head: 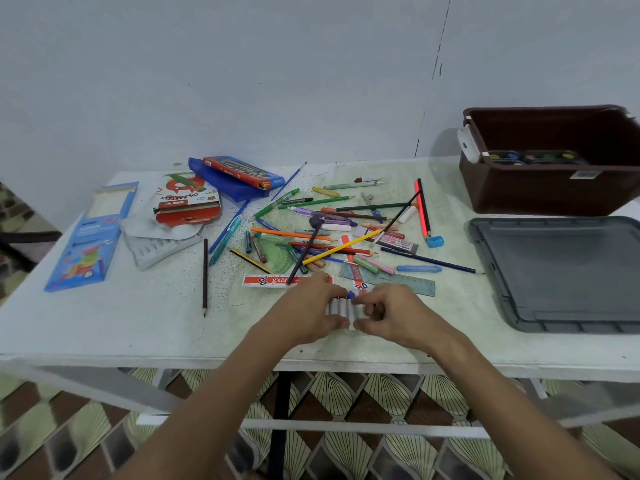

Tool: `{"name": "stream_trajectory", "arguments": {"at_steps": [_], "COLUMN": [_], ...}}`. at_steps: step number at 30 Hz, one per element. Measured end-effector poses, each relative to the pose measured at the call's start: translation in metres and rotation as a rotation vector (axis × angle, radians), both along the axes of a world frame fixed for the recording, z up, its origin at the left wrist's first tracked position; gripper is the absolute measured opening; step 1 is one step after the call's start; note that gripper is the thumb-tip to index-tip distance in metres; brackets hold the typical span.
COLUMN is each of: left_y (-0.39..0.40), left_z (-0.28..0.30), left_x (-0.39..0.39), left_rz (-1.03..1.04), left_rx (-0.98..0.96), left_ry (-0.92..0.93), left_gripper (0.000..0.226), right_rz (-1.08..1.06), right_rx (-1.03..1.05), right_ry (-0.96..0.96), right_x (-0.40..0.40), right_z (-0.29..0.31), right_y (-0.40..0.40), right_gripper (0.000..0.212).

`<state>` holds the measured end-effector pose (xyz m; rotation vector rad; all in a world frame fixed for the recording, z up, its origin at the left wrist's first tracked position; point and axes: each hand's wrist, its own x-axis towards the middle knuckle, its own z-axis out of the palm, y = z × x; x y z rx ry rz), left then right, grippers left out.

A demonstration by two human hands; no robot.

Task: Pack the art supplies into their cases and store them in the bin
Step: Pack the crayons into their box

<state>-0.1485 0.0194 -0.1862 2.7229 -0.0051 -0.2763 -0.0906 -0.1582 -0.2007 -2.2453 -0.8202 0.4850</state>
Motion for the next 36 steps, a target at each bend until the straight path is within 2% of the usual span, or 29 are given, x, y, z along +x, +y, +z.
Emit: {"name": "stream_trajectory", "arguments": {"at_steps": [3, 9, 12, 18, 22, 31, 36], "left_y": [0.004, 0.015, 0.024, 0.05, 0.072, 0.113, 0.146], "left_z": [-0.004, 0.001, 0.003, 0.016, 0.026, 0.02, 0.015], "left_x": [-0.002, -0.004, 0.001, 0.034, 0.071, 0.14, 0.158], "left_rz": [0.007, 0.016, 0.079, 0.168, 0.242, 0.28, 0.406], "left_rx": [0.011, -0.169, -0.242, -0.163, -0.093, -0.035, 0.0], "left_ry": [-0.036, -0.056, -0.051, -0.1, -0.146, -0.2, -0.18], "left_gripper": [0.059, 0.048, 0.044, 0.028, 0.031, 0.035, 0.036], "right_rz": [-0.008, 0.021, 0.025, -0.055, -0.14, -0.208, -0.189], "right_rx": [0.011, 0.058, 0.058, 0.099, 0.134, 0.042, -0.028], "right_ry": [0.008, 0.138, 0.115, 0.02, -0.08, -0.121, -0.136], "right_x": [0.0, 0.006, 0.014, 0.046, 0.077, 0.127, 0.136], "right_z": [0.0, 0.003, 0.008, 0.026, 0.03, 0.016, 0.013], "right_y": [0.001, -0.006, -0.005, 0.005, 0.026, 0.065, 0.078], "right_gripper": [0.045, 0.043, 0.037, 0.024, 0.018, 0.022, 0.026]}}
